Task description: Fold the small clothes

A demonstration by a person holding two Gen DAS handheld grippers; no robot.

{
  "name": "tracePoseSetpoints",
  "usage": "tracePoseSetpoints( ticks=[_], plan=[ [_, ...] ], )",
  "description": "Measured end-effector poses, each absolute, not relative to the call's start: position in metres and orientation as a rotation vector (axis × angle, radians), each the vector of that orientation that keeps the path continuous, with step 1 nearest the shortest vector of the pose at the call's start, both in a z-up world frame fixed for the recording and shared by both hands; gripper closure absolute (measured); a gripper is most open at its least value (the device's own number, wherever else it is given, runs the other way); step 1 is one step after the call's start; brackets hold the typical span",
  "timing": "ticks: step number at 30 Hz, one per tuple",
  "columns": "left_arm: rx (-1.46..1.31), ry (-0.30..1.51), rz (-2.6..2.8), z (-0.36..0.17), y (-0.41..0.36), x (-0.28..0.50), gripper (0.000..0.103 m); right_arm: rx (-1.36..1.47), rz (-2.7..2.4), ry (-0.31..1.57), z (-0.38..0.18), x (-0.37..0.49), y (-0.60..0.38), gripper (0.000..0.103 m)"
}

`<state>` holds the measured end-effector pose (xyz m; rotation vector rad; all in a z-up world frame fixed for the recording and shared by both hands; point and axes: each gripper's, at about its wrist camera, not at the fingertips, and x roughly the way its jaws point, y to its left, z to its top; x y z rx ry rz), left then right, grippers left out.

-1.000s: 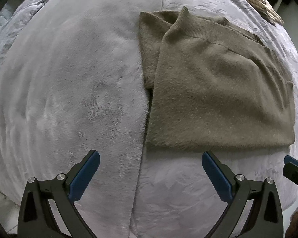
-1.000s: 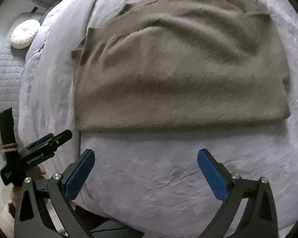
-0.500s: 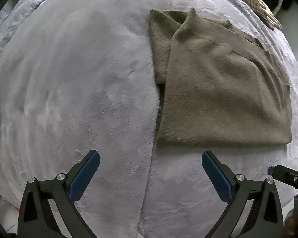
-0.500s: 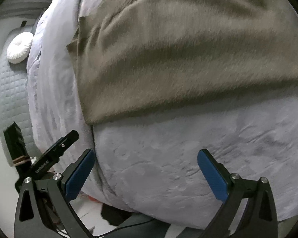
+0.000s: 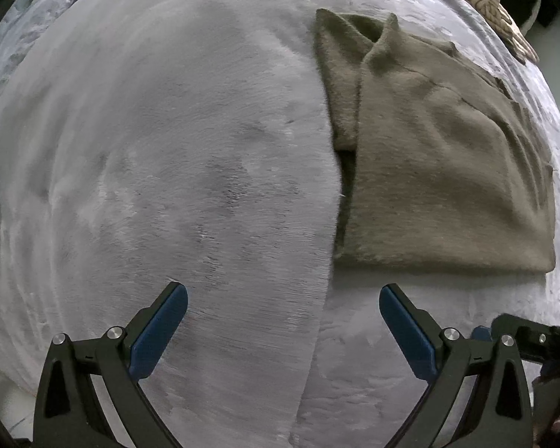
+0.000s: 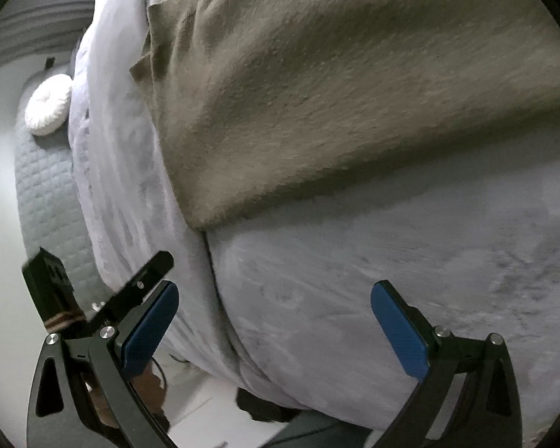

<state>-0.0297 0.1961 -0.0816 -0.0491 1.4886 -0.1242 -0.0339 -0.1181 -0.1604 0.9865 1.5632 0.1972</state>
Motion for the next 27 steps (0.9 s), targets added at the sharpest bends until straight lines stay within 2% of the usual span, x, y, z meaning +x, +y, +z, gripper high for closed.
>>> tracePoseSetpoints(
  ticks=[8, 17, 18, 19, 20, 21, 27],
  plan=[
    [-0.106, 1.465, -0.16, -0.085, 0.219, -0.016, 0.0, 1.185, 0.206, 1.386, -0.171, -0.021, -0.112, 0.0],
    [-0.311, 1.446, -0.257, -0.089, 0.235, 0.009, 0.0, 1.414, 0.203, 1.214, -0.195, -0.002, -0.108, 0.003],
    [-0.332, 1.447, -0.272, -0.089, 0.234, 0.011, 0.0, 1.432, 0.199, 1.201, -0.196, -0.001, -0.108, 0.013],
    [-0.358, 1.448, -0.291, -0.09, 0.235, 0.016, 0.0, 1.46, 0.196, 1.187, -0.198, 0.001, -0.107, 0.045],
    [-0.376, 1.447, -0.303, -0.09, 0.233, 0.015, 0.0, 1.479, 0.192, 1.187, -0.202, 0.002, -0.106, 0.067],
    [-0.4, 1.446, -0.319, -0.09, 0.234, 0.018, 0.0, 1.523, 0.205, 1.182, -0.207, 0.003, -0.107, 0.094],
    [-0.566, 1.449, -0.373, -0.094, 0.228, 0.036, 0.0, 1.539, 0.323, 1.1, -0.192, 0.007, -0.112, 0.094]
  ],
)
